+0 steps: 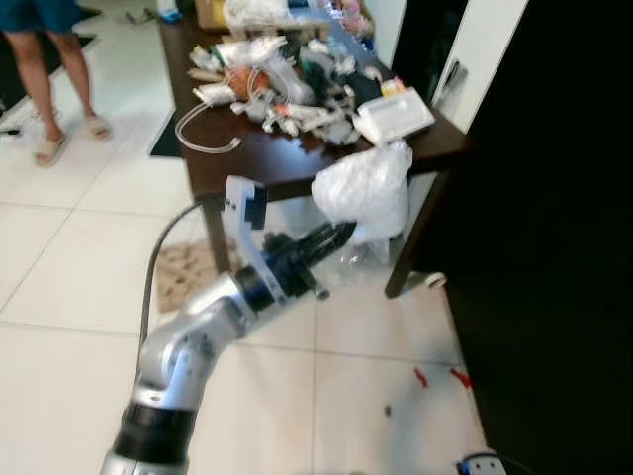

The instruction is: Picking trash to rubbish bin

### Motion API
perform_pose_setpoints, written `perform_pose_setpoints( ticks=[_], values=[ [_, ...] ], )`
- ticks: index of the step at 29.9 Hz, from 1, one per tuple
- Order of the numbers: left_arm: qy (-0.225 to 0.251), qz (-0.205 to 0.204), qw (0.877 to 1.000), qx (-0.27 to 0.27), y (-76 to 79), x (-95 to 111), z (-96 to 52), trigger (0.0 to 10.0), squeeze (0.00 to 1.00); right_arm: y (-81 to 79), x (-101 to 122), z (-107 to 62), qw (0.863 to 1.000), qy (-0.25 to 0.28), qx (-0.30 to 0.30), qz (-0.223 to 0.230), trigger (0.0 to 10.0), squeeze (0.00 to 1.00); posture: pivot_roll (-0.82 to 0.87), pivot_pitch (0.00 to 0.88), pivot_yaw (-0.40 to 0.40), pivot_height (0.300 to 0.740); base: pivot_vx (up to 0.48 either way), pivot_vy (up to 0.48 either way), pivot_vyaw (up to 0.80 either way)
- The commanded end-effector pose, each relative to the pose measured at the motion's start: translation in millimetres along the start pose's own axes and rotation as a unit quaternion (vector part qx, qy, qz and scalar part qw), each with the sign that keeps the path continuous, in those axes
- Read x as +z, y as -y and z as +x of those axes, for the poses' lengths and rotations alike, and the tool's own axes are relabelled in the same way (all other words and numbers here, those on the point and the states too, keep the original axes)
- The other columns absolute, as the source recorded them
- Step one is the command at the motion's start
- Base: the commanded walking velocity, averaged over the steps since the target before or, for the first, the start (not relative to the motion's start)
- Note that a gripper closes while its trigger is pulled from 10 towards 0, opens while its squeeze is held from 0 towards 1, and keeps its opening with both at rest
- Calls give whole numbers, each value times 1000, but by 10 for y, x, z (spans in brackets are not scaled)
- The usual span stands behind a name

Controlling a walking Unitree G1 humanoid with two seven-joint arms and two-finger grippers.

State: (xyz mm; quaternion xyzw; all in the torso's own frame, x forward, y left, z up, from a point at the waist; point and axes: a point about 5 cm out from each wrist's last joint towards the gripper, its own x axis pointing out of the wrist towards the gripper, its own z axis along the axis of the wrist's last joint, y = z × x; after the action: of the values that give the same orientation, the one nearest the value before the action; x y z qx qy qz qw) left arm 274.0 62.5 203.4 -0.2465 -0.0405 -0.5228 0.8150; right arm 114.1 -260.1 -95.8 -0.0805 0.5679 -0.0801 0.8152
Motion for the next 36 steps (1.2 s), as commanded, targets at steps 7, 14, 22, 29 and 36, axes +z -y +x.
perform_pose_setpoints(
  ticks=[7,14,22,29,36],
  values=[
    [-13,11,1000,8,-18,-73,-2,10000,0,16,19,0,1000,2,4,-4,10000,0,30,108,-12,740,0,0,800],
    [-21,25,999,14,-43,-86,-3,10000,0,-11,0,0,1000,0,10,-7,10000,0,27,109,-7,740,0,0,800],
    [-34,36,999,11,-40,-137,16,10000,0,-34,-14,0,1000,-2,13,-10,10000,0,21,108,-1,740,0,0,800],
    [-36,40,998,10,-49,-132,23,10000,0,-29,-21,0,1000,-4,10,-12,10000,0,21,106,0,740,0,0,800],
    [-38,47,998,11,-63,-142,29,10000,0,-11,-24,-1,1000,-6,4,-18,10000,0,18,106,0,740,0,0,800]
  ],
)
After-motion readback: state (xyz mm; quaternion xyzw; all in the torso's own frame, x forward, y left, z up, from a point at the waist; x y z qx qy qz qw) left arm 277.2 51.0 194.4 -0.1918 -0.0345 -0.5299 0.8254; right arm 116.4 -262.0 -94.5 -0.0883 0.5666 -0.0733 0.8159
